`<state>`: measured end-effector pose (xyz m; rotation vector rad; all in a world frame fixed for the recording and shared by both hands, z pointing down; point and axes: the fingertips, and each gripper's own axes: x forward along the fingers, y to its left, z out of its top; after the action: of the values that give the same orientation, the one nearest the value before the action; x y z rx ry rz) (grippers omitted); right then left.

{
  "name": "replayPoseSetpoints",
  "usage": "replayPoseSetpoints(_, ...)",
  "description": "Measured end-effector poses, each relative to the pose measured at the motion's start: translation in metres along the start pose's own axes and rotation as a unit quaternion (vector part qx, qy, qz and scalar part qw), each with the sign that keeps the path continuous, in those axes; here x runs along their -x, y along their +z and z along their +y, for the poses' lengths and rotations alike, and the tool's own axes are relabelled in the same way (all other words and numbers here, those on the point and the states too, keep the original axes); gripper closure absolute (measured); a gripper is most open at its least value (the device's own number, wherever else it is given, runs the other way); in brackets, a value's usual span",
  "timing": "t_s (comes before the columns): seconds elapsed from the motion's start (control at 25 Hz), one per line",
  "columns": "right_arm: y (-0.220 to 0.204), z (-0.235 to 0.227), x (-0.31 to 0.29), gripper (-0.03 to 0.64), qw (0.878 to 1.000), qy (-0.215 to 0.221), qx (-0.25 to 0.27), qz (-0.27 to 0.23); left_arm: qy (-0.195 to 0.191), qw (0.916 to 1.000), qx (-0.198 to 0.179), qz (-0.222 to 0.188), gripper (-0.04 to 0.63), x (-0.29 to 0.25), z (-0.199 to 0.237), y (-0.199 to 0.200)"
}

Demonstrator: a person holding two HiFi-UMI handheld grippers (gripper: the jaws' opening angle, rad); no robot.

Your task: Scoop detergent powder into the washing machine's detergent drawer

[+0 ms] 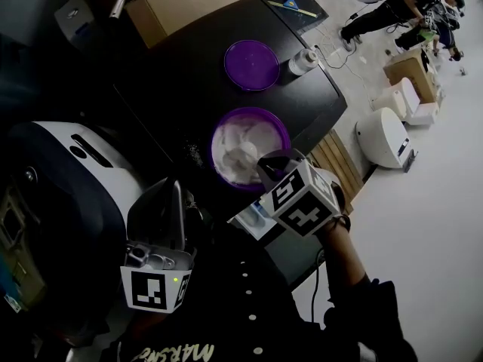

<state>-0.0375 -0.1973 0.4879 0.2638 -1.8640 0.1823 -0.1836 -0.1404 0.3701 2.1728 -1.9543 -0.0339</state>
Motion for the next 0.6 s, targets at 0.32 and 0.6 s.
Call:
replayPoseSetpoints(0.32, 0.005, -0.002, 0.008, 0.581, 1.0, -0.009, 0.02, -0.016, 0.0, 1.0, 0.001, -0.003, 0.58, 0.001, -0.001, 0.002)
replayPoseSetpoints(0.6, 0.016, -0.024, 0.011, 0.581, 0.998, -0.047, 0.043, -0.011, 0.001, 1.0, 0.001, -0.004, 0.58, 0.004, -0.001, 0.003)
